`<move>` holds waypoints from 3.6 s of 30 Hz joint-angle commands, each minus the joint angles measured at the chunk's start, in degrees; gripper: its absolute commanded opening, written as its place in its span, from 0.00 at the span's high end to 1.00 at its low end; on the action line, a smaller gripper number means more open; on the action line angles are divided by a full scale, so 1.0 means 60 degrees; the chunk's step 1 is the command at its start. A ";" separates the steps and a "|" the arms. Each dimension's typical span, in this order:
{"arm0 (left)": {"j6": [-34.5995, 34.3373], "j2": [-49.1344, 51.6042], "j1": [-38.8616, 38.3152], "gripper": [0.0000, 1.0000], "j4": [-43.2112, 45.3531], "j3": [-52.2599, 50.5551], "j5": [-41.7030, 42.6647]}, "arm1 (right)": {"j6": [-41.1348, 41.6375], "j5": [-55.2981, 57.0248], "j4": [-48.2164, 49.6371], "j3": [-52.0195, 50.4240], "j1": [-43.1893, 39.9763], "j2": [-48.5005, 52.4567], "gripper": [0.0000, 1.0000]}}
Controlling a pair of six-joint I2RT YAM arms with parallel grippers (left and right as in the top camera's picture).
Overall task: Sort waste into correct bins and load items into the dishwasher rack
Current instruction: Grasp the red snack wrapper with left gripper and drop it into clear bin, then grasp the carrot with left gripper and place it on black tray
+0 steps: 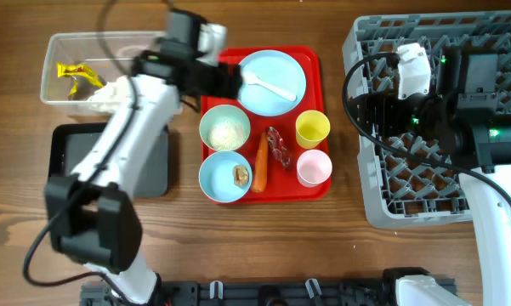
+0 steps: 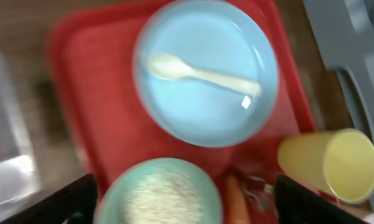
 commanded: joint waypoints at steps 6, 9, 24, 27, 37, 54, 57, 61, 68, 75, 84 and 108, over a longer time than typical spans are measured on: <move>0.0528 0.1734 -0.1596 0.20 -0.0135 0.0025 0.0193 | 0.0211 -0.0084 -0.0047 0.0171 0.0033 0.0062 0.04; 0.0525 0.1920 -0.1865 0.20 -0.0251 0.0025 0.0204 | 0.0211 -0.0084 -0.0084 0.0171 0.0033 0.0062 0.04; 0.0488 0.2342 -0.2306 0.42 -0.0423 0.0015 0.0466 | 0.0211 -0.0084 -0.0124 0.0171 0.0033 0.0062 0.06; 0.0488 0.2353 -0.2306 0.53 -0.0444 -0.0026 0.0769 | 0.0211 -0.0084 -0.0124 0.0171 0.0033 0.0062 0.06; 0.0455 0.2361 -0.2386 0.95 -0.0452 -0.0047 0.0801 | 0.0211 -0.0084 -0.0120 0.0171 0.0033 0.0062 0.07; -0.1082 0.0831 -0.1829 0.96 -0.0313 0.0845 0.1002 | 0.0211 -0.0084 -0.0117 0.0171 0.0033 0.0062 0.07; -0.1537 0.0240 -0.1027 0.96 -0.0302 0.0845 0.0561 | 0.0211 -0.0084 -0.0113 0.0171 0.0033 0.0062 0.07; -0.1759 -0.0324 0.0656 0.96 -0.0149 0.0845 -0.0193 | 0.0211 -0.0084 -0.0113 0.0171 0.0033 0.0062 0.07; -0.2022 -0.0182 0.3909 0.96 0.0321 0.0841 -0.0350 | 0.0386 -0.0084 -0.0029 0.0171 0.0033 0.0066 0.07; -0.2011 0.0058 0.5002 0.76 0.0568 0.0838 -0.0324 | 0.0386 -0.0084 0.0058 0.0171 0.0033 0.0073 0.06; -0.1027 0.0055 0.4674 0.16 0.0761 0.0838 0.1075 | 0.0382 -0.0080 0.0102 0.0168 0.0033 0.0076 0.05; -0.0557 0.0098 -0.2357 0.25 -0.2178 -0.0969 -0.0364 | 0.0634 -0.0087 -0.0233 0.0153 0.0033 0.1188 0.09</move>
